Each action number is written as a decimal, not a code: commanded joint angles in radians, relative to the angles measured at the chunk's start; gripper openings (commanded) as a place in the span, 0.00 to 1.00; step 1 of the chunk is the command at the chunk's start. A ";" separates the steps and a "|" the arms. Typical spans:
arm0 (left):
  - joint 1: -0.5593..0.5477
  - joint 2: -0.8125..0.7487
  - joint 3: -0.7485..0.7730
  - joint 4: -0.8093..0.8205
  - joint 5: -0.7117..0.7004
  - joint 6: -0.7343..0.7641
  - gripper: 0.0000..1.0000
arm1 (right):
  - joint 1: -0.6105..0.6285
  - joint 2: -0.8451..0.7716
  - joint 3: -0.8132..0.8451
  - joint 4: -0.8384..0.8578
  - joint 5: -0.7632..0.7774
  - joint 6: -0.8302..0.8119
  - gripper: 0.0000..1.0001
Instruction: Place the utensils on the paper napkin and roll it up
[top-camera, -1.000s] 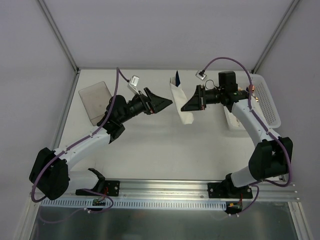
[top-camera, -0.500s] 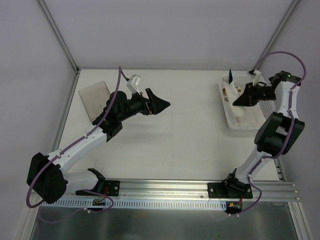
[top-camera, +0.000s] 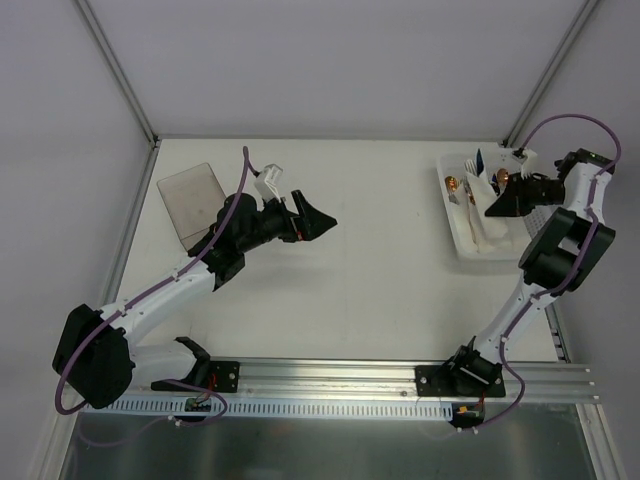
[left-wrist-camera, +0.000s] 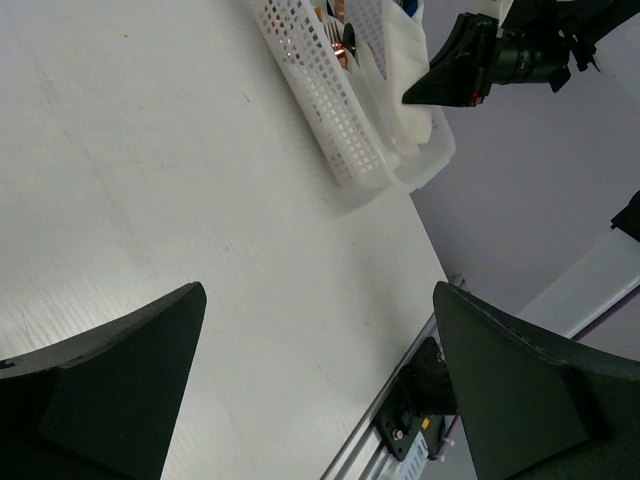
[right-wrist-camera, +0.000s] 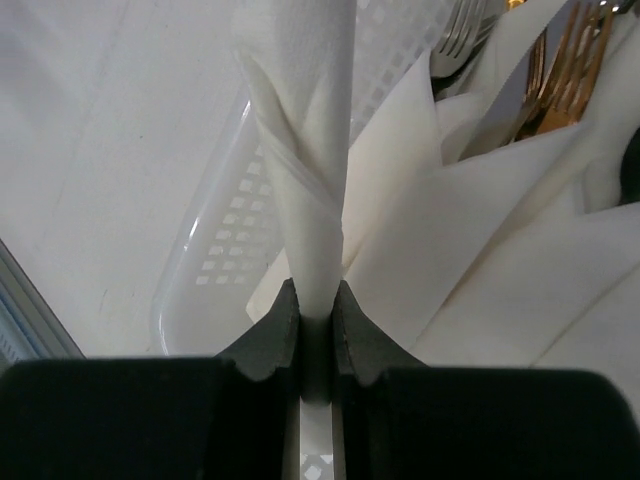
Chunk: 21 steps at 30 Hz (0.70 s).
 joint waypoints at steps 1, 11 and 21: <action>-0.010 -0.025 -0.008 0.046 -0.033 -0.009 0.99 | 0.025 0.020 0.015 -0.358 -0.073 0.034 0.00; -0.009 -0.005 -0.006 0.045 -0.036 -0.037 0.99 | 0.035 0.081 -0.099 -0.355 -0.143 0.169 0.00; -0.009 0.001 -0.008 0.045 -0.047 -0.043 0.99 | 0.044 0.061 -0.194 -0.200 -0.056 0.310 0.00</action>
